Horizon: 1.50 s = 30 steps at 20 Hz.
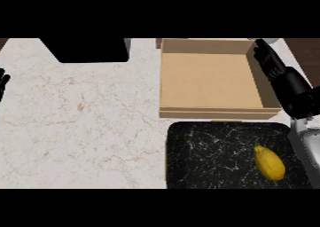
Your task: Pick the lemon from the tray and place it in the cardboard box
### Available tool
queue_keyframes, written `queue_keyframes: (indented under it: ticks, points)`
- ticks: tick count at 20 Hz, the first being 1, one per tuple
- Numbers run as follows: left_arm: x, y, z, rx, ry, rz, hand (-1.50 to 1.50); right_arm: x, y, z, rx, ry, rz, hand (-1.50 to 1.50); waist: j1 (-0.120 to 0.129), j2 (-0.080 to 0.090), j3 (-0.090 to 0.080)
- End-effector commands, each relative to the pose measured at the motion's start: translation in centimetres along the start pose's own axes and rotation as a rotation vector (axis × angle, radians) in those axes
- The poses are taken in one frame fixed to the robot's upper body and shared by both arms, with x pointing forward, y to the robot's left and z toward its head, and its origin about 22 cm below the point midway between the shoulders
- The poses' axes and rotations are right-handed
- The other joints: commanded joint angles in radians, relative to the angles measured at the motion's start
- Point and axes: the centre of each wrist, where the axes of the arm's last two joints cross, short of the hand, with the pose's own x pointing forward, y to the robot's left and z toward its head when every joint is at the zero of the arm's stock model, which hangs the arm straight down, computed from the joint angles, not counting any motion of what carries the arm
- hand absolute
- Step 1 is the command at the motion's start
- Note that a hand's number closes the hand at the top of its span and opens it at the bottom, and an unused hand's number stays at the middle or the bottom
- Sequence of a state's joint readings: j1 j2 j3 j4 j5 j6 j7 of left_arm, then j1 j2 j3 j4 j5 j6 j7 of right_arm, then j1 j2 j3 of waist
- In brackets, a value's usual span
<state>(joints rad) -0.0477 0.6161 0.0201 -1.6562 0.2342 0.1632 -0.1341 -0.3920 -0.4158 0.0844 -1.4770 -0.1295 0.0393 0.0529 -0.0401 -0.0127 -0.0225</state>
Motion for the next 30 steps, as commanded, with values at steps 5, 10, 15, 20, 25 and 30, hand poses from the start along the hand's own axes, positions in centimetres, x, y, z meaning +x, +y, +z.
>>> queue_keyframes:
  ticks: [5,10,15,20,25,30]
  points:
    - [-0.5,-2.1,0.6,-0.162,0.012,-0.003,0.00,-3.5,-9.1,5.0,-0.225,-0.196,-0.473,-1.50,-0.062,0.013,0.037]
    - [-0.3,-5.4,0.1,-0.296,0.025,0.042,0.00,-9.8,-14.8,13.6,-0.162,-0.112,-0.488,-1.50,-0.031,0.033,0.033]
    - [-1.4,-7.0,-0.4,-0.345,0.020,0.044,0.00,-11.4,-17.6,17.7,-0.055,-0.249,-0.405,-1.50,0.014,0.030,0.030]
    - [-0.2,-7.4,-1.3,-0.369,-0.012,0.035,0.00,-8.7,-20.6,17.3,0.025,-0.293,-0.223,-1.50,0.042,0.021,0.030]
    - [-0.7,-8.7,-1.9,-0.371,0.003,0.045,0.00,-6.0,-19.9,15.4,0.274,-0.180,0.004,-1.50,0.036,0.020,0.027]
    - [-0.4,-8.4,-2.4,-0.368,0.024,0.055,0.00,-3.7,-20.1,15.3,0.433,-0.179,0.134,-1.50,0.026,0.014,0.026]
